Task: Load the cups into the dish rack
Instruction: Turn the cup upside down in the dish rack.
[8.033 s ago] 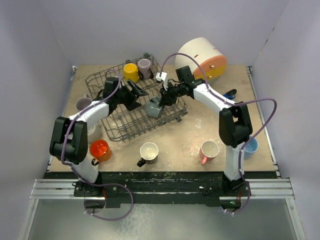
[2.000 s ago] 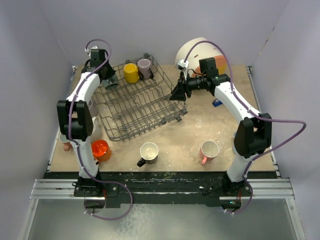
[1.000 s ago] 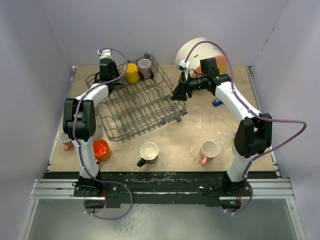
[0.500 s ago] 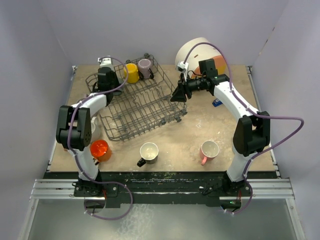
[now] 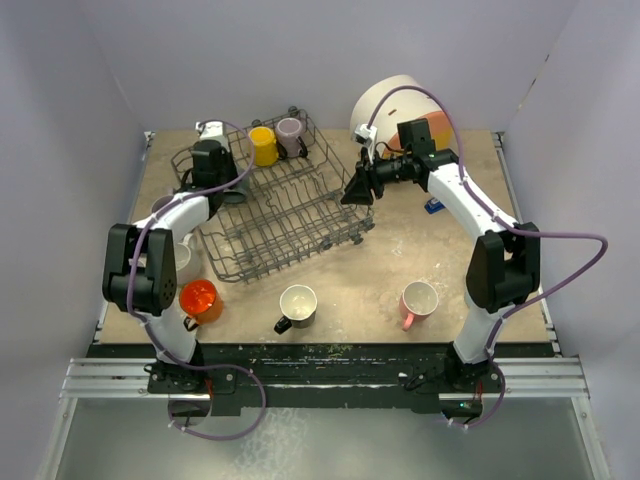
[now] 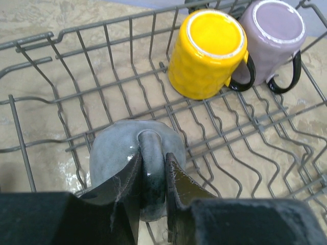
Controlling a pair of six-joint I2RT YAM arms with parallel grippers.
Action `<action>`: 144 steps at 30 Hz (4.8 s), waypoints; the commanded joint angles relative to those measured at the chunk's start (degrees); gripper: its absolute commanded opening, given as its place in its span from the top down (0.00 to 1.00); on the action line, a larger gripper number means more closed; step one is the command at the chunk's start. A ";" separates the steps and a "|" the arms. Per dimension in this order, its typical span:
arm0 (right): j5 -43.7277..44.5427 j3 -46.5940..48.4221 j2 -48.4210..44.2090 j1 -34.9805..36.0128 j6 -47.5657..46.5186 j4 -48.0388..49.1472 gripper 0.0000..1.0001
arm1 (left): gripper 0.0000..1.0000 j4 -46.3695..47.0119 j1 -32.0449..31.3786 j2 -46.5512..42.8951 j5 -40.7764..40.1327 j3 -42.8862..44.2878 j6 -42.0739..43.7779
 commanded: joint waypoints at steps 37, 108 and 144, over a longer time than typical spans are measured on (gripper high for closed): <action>-1.43 -1.20 -2.01 -0.24 -0.78 0.33 0.53 | 0.89 -25.74 0.13 -9.19 8.88 -1.29 -5.18; -3.67 13.84 9.90 2.21 -5.63 -15.82 0.49 | 0.98 -84.58 -5.24 33.44 -14.67 72.32 -18.75; -2.24 12.34 10.04 2.20 -5.63 -14.80 0.49 | 1.00 5.36 5.09 7.06 16.19 14.49 1.79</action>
